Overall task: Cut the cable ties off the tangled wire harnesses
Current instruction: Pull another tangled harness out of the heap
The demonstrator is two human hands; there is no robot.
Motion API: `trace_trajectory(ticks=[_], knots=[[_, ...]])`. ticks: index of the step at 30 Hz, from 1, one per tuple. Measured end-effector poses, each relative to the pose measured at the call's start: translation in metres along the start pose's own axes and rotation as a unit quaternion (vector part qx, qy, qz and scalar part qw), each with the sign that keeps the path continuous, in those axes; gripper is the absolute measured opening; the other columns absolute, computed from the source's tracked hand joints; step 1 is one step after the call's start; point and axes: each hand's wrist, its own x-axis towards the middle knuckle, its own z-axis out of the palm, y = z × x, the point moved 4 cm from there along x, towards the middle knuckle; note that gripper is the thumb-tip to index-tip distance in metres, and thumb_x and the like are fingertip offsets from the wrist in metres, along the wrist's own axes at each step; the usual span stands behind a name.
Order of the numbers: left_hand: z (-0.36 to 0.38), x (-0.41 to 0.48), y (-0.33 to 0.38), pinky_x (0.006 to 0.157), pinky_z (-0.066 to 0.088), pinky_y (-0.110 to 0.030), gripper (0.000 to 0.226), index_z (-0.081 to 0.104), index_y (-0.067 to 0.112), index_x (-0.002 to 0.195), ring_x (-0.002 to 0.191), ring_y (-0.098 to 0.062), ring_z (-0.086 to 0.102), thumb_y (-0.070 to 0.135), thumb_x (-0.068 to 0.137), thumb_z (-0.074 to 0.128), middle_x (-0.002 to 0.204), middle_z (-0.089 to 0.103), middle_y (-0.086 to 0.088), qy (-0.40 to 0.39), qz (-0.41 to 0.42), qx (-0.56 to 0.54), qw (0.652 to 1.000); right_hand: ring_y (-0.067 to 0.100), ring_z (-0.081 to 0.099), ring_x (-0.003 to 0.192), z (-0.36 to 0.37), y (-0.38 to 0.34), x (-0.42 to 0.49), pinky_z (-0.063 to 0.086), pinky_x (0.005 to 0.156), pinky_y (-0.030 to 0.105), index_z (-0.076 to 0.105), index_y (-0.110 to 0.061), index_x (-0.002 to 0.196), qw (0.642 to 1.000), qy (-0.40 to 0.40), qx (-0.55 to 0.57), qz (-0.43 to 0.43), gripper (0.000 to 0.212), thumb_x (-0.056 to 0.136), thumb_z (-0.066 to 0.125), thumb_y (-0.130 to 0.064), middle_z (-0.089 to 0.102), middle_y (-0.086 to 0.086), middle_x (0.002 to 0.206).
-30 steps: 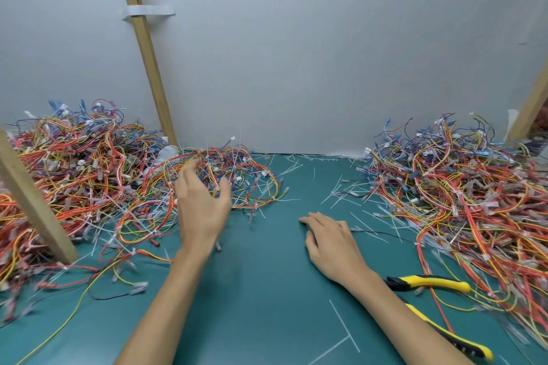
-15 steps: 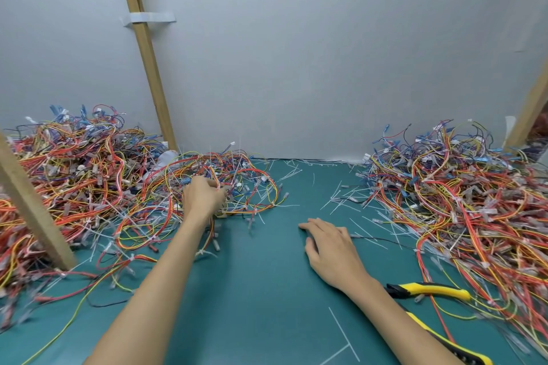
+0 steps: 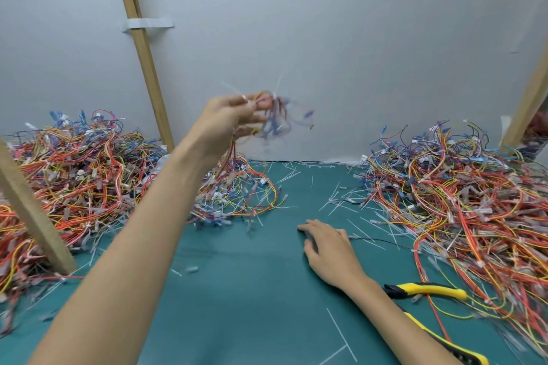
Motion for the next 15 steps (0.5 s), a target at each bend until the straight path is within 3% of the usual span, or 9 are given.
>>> trace_trajectory(ticks=[4, 6, 9, 12, 15], knots=[[0.020, 0.002, 0.030, 0.069, 0.051, -0.017, 0.020, 0.061, 0.008, 0.107, 0.068, -0.004, 0.061, 0.007, 0.100, 0.043, 0.083, 0.070, 0.005, -0.029, 0.004, -0.200, 0.979, 0.008, 0.037, 0.140, -0.007, 0.003, 0.001, 0.020, 0.107, 0.024, 0.062, -0.029, 0.128, 0.993, -0.019, 0.102, 0.048, 0.037, 0.096, 0.048, -0.016, 0.051, -0.007, 0.145], [0.032, 0.004, 0.033, 0.068, 0.052, -0.017, 0.020, 0.060, 0.006, 0.104, 0.066, -0.005, 0.062, 0.008, 0.101, 0.040, 0.079, 0.070, 0.003, -0.041, -0.011, -0.266, 0.963, 0.008, 0.046, 0.133, -0.009, 0.005, 0.001, 0.026, 0.107, 0.023, 0.066, -0.029, 0.122, 0.986, -0.018, 0.147, 0.073, 0.035, 0.095, 0.050, -0.013, 0.060, -0.009, 0.134], [0.049, 0.004, 0.019, 0.064, 0.052, -0.018, 0.020, 0.060, 0.004, 0.102, 0.059, -0.006, 0.061, 0.006, 0.101, 0.040, 0.074, 0.063, 0.001, -0.028, -0.056, -0.320, 0.945, 0.008, 0.061, 0.108, -0.013, 0.009, 0.002, 0.036, 0.082, 0.004, 0.072, -0.028, 0.109, 0.965, 0.013, 0.236, 0.109, 0.031, 0.094, 0.052, -0.010, 0.070, -0.013, 0.105], [0.062, -0.005, -0.013, 0.054, 0.052, -0.018, 0.019, 0.057, 0.002, 0.109, 0.050, -0.008, 0.058, 0.004, 0.100, 0.040, 0.066, 0.055, 0.001, -0.006, -0.087, -0.333, 0.939, 0.008, 0.067, 0.093, -0.019, 0.017, 0.003, 0.041, 0.071, 0.002, 0.074, -0.022, 0.091, 0.899, 0.075, 0.398, 0.169, 0.030, 0.096, 0.049, -0.008, 0.074, -0.007, 0.095], [0.078, -0.028, -0.059, 0.056, 0.050, -0.017, 0.023, 0.062, 0.001, 0.115, 0.062, -0.009, 0.059, 0.002, 0.097, 0.048, 0.073, 0.065, 0.001, -0.003, -0.060, -0.181, 0.982, 0.012, 0.069, 0.072, -0.022, 0.022, 0.006, 0.044, 0.065, 0.016, 0.072, -0.012, 0.085, 0.806, 0.095, 0.544, 0.212, 0.035, 0.101, 0.041, -0.019, 0.076, 0.008, 0.085]])
